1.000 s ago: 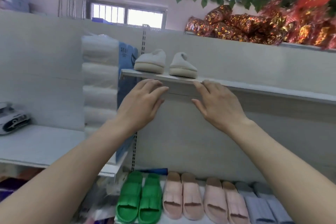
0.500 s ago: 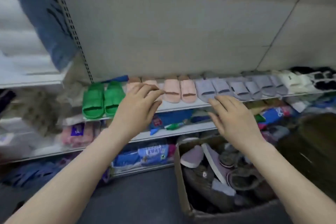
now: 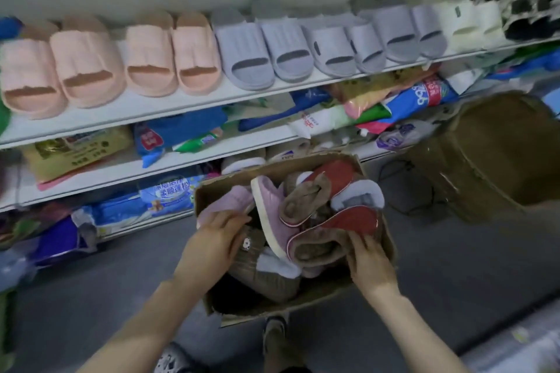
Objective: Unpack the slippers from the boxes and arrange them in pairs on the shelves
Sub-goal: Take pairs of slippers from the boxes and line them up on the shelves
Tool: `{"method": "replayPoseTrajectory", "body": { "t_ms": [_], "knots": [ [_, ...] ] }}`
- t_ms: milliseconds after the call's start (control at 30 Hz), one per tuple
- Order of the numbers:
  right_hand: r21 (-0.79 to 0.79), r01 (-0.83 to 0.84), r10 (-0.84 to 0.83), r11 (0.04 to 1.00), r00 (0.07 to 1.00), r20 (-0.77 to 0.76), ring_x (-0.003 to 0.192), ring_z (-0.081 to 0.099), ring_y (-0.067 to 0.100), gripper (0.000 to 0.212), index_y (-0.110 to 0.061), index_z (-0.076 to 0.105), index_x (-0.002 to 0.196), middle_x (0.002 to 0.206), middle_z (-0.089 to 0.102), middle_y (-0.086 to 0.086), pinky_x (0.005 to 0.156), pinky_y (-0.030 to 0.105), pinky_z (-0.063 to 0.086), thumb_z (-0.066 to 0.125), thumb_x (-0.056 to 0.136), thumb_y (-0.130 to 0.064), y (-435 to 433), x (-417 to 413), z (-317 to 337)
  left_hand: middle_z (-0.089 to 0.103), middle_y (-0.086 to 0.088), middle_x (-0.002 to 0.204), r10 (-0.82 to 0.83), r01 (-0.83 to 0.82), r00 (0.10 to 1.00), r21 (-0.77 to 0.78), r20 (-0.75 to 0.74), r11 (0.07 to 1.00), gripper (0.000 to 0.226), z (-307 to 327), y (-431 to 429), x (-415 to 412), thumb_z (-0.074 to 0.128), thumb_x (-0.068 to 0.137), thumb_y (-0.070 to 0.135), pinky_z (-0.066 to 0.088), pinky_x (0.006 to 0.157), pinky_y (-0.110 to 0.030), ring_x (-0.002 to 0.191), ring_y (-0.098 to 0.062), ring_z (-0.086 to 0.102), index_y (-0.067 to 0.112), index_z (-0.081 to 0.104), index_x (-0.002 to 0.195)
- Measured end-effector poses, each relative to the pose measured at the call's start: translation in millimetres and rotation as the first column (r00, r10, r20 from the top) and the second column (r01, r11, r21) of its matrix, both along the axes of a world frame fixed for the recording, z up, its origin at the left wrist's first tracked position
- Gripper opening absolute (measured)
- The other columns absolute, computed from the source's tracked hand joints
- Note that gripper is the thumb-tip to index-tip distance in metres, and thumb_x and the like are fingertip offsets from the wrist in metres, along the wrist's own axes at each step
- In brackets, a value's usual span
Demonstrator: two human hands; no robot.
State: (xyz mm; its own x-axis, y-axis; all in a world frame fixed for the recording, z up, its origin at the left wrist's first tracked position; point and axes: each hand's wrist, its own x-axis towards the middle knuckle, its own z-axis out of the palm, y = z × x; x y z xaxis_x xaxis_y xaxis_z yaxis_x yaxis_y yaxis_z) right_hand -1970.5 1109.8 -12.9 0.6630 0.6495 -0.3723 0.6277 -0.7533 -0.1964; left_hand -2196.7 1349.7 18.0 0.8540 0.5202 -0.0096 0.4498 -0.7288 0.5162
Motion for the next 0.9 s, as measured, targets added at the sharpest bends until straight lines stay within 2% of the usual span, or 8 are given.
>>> {"method": "replayPoseTrajectory", "body": {
  "t_ms": [133,233,333,500,567,700,767,900],
  "knots": [
    [0.005,-0.104,0.104,0.995,0.994,0.035,0.130,0.046,0.039,0.053,-0.013,0.052,0.139,0.142,0.049,0.018,0.102,0.049,0.044,0.062,0.087,-0.022,9,50,-21,0.067,-0.007,0.107,-0.023,0.018,0.997,-0.059,-0.073,0.998,0.035,-33,-17,63,0.046,0.088,0.029,0.047,0.083,-0.030,0.094,-0.027,0.063,0.013,0.070,0.108],
    [0.076,-0.118,0.117,0.990,0.993,0.016,0.127,0.047,0.038,0.049,-0.011,0.054,0.136,0.138,0.051,0.018,0.100,0.050,0.047,0.051,0.087,-0.019,33,78,-22,0.067,-0.010,0.107,-0.062,0.043,0.989,-0.139,-0.133,0.989,0.039,-57,-34,107,0.046,0.084,0.030,0.053,0.078,-0.034,0.091,-0.031,0.064,0.012,0.069,0.110],
    [0.145,-0.183,0.176,0.972,0.983,0.056,0.132,0.043,0.040,0.061,-0.011,0.049,0.141,0.143,0.045,0.020,0.098,0.053,0.047,0.056,0.081,0.003,64,113,-30,0.061,-0.015,0.118,-0.164,0.100,0.956,-0.256,-0.243,0.961,0.043,-82,-58,135,0.059,0.083,0.032,0.053,0.086,-0.041,0.105,-0.038,0.059,0.011,0.065,0.119],
    [-0.009,-0.552,0.551,0.834,0.833,-0.040,0.149,0.011,0.032,0.070,-0.028,0.038,0.148,0.161,0.021,0.007,0.117,0.047,0.019,0.061,0.087,-0.006,122,145,-38,0.060,-0.012,0.108,-0.116,0.096,0.949,-0.082,-0.292,0.992,0.030,-104,-83,145,0.065,0.077,0.029,0.055,0.081,-0.045,0.105,-0.041,0.056,0.022,0.073,0.105],
    [-0.070,-0.610,0.609,0.789,0.792,-0.046,0.146,0.019,0.031,0.056,-0.026,0.049,0.141,0.155,0.034,0.006,0.114,0.044,0.021,0.058,0.089,-0.009,135,148,-40,0.061,-0.012,0.104,-0.061,0.062,0.963,-0.006,-0.263,0.998,0.032,-112,-86,146,0.052,0.079,0.031,0.056,0.077,-0.046,0.101,-0.039,0.058,0.020,0.074,0.100],
    [-0.029,-0.638,0.638,0.770,0.767,0.073,0.118,0.048,0.036,0.039,-0.021,0.065,0.121,0.123,0.058,0.011,0.096,0.041,0.032,0.055,0.083,-0.018,136,148,-26,0.065,-0.010,0.093,-0.016,0.015,0.979,-0.004,-0.204,1.000,0.018,-107,-80,151,0.077,0.067,0.011,0.058,0.067,-0.041,0.087,-0.036,0.063,0.015,0.076,0.085],
    [-0.007,-0.633,0.629,0.774,0.768,0.118,0.108,0.053,0.034,0.036,-0.023,0.066,0.118,0.113,0.059,0.009,0.089,0.040,0.032,0.064,0.082,-0.020,130,145,-13,0.068,-0.006,0.090,-0.018,0.020,0.990,0.017,-0.136,1.000,0.021,-95,-66,145,0.075,0.066,0.007,0.057,0.069,-0.036,0.085,-0.032,0.065,0.018,0.076,0.085],
    [0.109,-0.476,0.473,0.873,0.879,0.052,0.102,0.056,0.030,0.041,-0.021,0.062,0.123,0.109,0.058,0.007,0.078,0.036,0.039,0.067,0.085,-0.037,112,118,0,0.069,0.000,0.089,-0.061,0.059,0.998,0.107,0.013,0.993,0.022,-77,-14,116,0.053,0.077,0.021,0.047,0.082,-0.033,0.086,-0.026,0.061,0.021,0.075,0.082]
  ]
}}
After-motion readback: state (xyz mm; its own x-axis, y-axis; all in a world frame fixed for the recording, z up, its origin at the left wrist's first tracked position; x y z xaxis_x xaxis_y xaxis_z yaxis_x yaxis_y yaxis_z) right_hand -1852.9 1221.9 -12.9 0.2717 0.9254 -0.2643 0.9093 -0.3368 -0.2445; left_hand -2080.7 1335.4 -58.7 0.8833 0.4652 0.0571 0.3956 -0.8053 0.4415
